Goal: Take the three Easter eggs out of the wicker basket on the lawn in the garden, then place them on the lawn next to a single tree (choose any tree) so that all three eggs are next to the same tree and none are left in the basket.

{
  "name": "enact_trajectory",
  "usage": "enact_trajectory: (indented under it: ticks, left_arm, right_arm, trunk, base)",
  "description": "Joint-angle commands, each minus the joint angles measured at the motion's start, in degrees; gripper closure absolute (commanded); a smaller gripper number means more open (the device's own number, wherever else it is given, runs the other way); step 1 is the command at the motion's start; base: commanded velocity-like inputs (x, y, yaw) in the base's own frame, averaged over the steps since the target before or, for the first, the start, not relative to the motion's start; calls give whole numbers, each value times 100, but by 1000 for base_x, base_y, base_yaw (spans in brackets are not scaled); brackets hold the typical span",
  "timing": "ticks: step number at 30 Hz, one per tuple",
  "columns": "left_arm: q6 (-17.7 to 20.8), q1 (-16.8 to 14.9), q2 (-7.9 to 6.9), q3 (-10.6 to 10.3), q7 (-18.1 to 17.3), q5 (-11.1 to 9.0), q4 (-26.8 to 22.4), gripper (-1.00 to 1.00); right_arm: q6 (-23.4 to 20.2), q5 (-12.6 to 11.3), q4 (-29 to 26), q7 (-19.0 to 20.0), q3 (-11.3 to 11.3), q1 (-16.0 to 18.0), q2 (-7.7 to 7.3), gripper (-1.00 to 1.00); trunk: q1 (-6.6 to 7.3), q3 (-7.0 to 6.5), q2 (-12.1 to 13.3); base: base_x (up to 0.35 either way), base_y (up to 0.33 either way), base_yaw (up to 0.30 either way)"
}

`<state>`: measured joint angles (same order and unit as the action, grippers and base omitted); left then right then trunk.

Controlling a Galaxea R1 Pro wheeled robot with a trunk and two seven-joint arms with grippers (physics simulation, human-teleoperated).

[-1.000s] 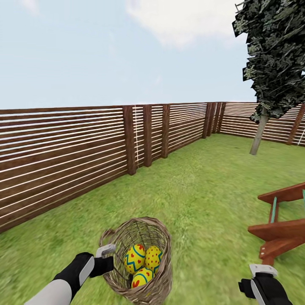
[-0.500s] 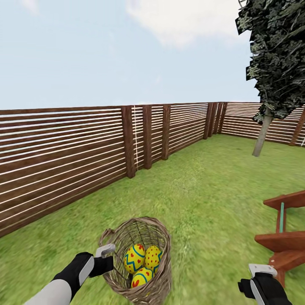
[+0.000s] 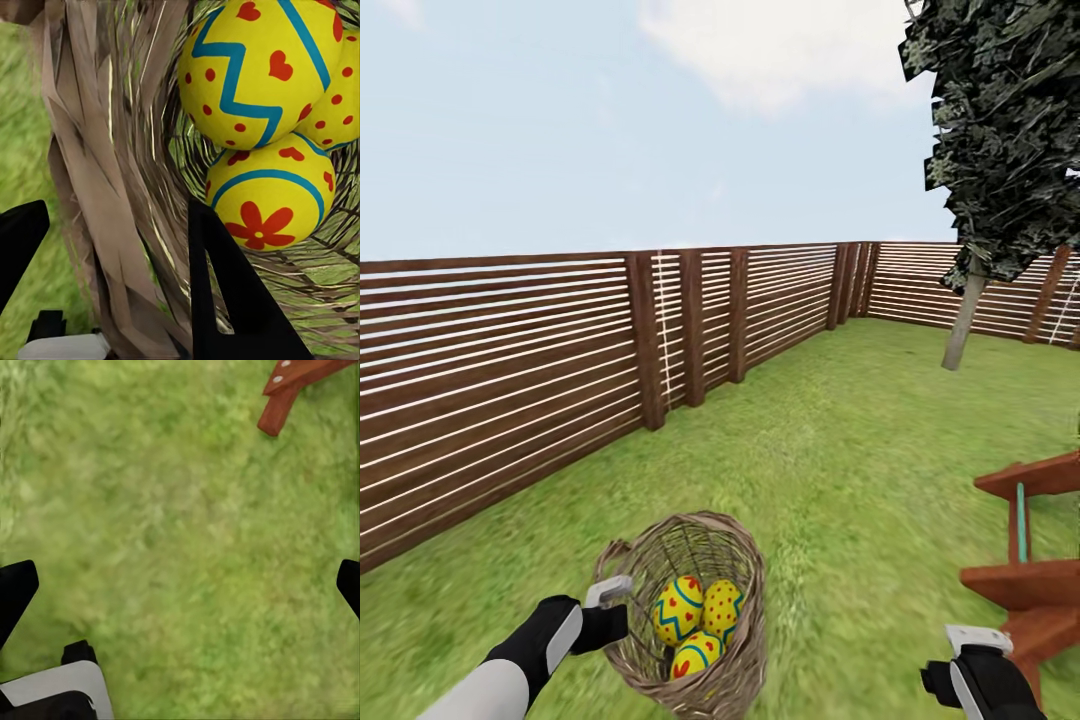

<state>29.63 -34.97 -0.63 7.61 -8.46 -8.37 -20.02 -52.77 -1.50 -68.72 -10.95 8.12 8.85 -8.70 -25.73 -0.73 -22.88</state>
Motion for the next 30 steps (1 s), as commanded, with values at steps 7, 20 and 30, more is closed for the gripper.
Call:
enact_trajectory:
  ticks: [7, 20, 30]
  left_arm:
    - [43, -1, -1, 47, -7, -77, -13, 100]
    - [43, -1, 1, 47, -9, -77, -12, 100]
    - [43, -1, 1, 46, -7, -77, -11, 100]
  right_arm:
    - [-14, -14, 16, -21, -4, 3, 0, -100]
    - [-14, -17, 16, -21, -4, 2, 0, -100]
    - [-14, -17, 16, -21, -4, 2, 0, -100]
  trunk:
    - [-5, 1, -4]
    - [-5, 1, -4]
    - [-5, 1, -4]
  base:
    - [330, 0, -12]
    - [330, 0, 0]
    - [330, 0, 0]
